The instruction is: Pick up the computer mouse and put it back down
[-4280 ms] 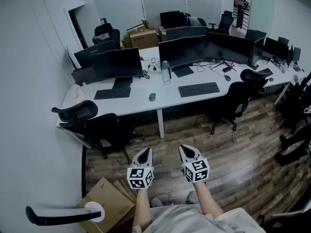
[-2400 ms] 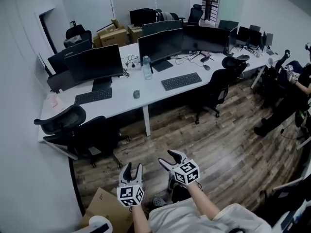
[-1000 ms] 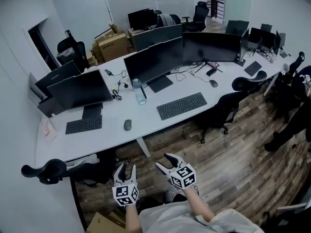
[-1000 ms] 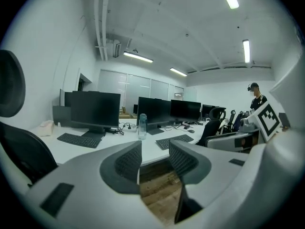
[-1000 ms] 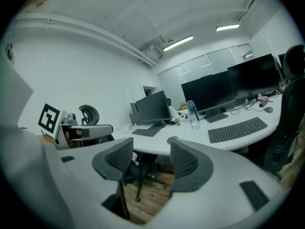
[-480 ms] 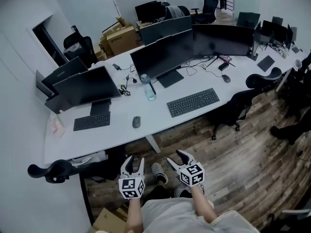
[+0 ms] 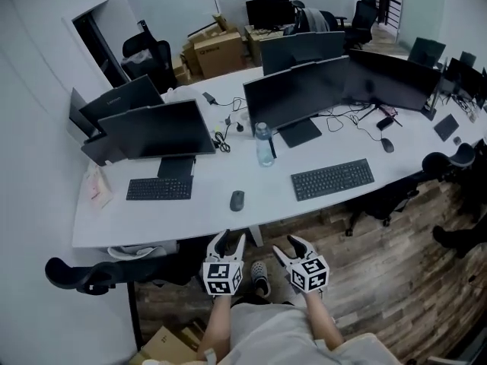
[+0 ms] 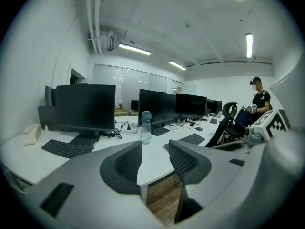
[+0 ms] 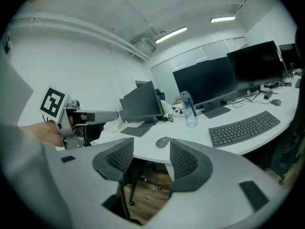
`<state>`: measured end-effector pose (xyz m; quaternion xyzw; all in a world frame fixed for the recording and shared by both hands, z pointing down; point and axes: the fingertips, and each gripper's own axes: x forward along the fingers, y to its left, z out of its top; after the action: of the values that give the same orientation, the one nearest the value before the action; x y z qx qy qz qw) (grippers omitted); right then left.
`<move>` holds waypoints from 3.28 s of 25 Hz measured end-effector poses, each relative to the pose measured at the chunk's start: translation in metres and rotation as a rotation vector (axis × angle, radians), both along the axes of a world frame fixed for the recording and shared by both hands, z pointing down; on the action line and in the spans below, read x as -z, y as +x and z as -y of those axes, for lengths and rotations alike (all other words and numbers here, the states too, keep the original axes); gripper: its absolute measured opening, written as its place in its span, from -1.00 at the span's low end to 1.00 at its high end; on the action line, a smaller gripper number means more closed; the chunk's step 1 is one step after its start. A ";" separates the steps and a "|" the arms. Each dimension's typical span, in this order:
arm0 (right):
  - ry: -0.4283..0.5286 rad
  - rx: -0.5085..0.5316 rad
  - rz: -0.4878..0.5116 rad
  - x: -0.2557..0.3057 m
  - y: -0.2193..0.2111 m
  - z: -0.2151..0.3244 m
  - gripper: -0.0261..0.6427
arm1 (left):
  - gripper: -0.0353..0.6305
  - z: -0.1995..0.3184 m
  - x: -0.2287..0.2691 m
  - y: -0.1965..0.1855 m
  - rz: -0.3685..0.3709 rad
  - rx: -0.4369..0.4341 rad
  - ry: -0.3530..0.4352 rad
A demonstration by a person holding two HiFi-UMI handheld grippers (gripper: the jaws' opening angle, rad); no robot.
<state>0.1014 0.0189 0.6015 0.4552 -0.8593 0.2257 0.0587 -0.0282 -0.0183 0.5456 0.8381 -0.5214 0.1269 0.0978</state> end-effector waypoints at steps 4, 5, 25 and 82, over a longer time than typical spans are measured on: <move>-0.007 0.025 -0.030 0.002 -0.022 0.051 -0.20 | -0.33 0.053 -0.006 -0.003 -0.028 -0.008 -0.020; -0.003 0.025 -0.034 0.004 -0.027 0.064 -0.20 | -0.33 0.067 -0.008 -0.006 -0.034 -0.003 -0.023; -0.070 0.046 -0.103 -0.017 -0.093 0.184 -0.22 | -0.33 0.207 -0.104 -0.045 -0.033 0.075 -0.191; -0.136 -0.159 -0.166 -0.074 -0.081 0.229 -0.91 | -0.07 0.235 -0.241 -0.029 0.124 0.055 -0.419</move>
<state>0.0203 -0.2104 0.6754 0.5340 -0.7953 0.2489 0.1425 -0.0574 -0.2529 0.7861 0.7755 -0.5114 0.2811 0.2409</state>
